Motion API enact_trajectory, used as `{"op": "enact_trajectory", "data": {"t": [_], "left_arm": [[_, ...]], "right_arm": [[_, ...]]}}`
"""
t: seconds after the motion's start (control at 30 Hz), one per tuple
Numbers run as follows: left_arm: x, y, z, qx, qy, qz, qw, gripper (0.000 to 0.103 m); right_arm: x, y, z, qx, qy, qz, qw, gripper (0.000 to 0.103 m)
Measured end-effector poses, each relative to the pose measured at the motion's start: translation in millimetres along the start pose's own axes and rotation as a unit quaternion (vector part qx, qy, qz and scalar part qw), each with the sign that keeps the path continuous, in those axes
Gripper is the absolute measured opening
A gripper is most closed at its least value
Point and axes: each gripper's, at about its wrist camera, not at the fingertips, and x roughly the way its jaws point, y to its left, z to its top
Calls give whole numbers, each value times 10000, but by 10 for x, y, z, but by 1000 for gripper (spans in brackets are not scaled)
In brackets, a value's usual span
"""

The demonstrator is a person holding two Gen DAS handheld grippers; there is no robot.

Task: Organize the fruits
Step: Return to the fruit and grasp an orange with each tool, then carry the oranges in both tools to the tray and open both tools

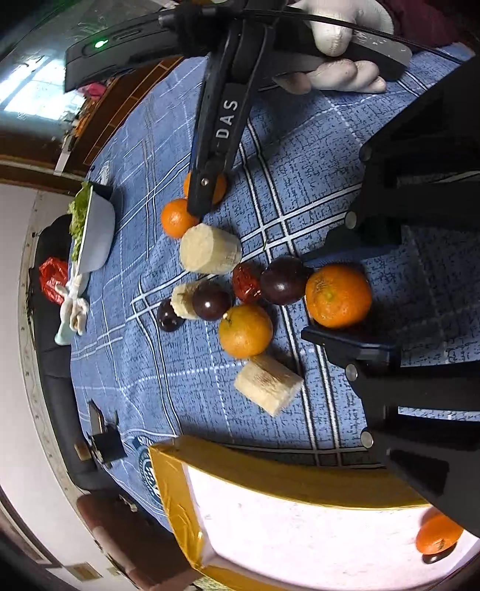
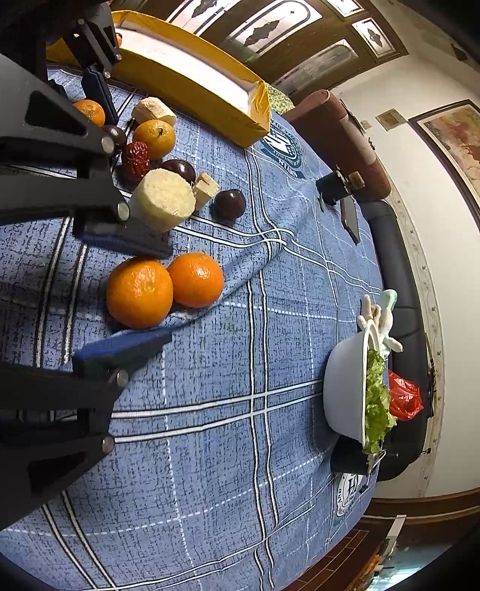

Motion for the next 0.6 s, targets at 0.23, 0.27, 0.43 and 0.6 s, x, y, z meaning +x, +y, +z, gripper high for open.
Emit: {"op": "enact_trajectory", "data": {"t": [0.23,0.27,0.43,0.6], "left_arm": [[-337,175,-34,-538,-380,-110,9978,31],[-402,205,-37,-580,-445,-96,9973,32],[-752,431,-107,-869,-805,74,9929,32],[-1056,861,-257,-1415,-1085,244,9837,32]], "right_arm": [[-94,-42,-10,99,-167,76,9998,40],[-104,-44,-9,100,-189,89,9997,40],[-155,5,-32,-13,-353,59,9994,40],[-298,112,-107,-198,-666,-178,9974,39]]}}
